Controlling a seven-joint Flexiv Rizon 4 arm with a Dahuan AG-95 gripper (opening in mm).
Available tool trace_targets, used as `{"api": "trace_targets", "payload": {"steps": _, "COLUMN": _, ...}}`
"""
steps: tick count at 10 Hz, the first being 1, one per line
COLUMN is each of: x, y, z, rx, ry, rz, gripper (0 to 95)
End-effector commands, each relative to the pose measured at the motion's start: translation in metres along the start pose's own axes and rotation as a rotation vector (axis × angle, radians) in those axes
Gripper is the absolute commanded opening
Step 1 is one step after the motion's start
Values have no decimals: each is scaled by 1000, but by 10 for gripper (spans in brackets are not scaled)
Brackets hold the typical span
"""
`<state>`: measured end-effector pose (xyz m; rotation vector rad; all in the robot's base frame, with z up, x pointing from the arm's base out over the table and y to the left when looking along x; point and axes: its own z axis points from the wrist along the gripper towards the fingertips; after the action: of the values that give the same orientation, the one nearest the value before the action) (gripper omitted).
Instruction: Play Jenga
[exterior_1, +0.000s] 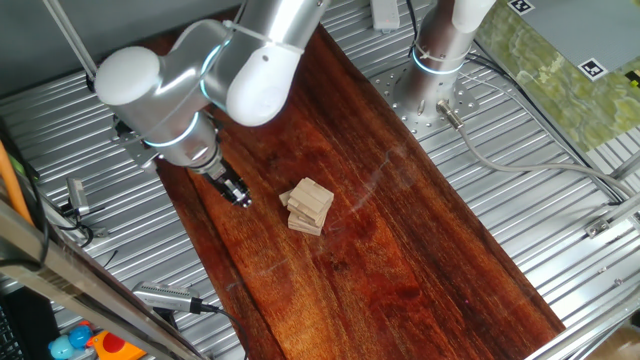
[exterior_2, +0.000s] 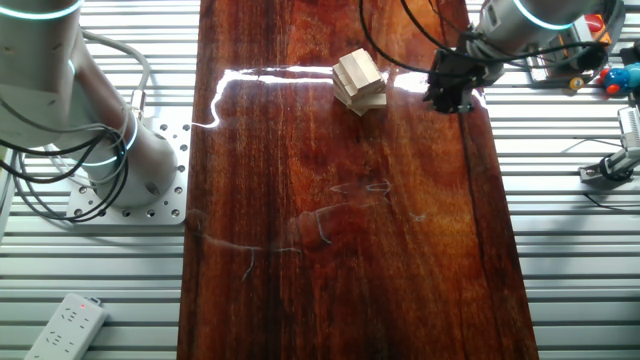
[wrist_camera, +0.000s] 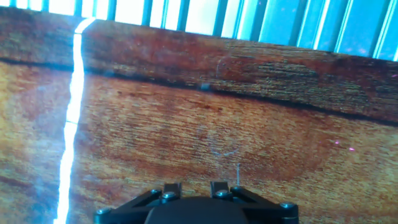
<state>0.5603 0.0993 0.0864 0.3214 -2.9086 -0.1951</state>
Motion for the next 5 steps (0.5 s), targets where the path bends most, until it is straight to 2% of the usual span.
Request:
{"api": "trace_targets", "payload": {"steps": 1, "x": -4, "y": 2, "z": 2, "rx": -1, "ry": 16, "rz": 4, "gripper": 0}}
{"api": "trace_targets", "payload": {"steps": 5, "x": -4, "y": 4, "z": 3, "rx": 6, "ry": 7, "rz": 67, "gripper": 0}}
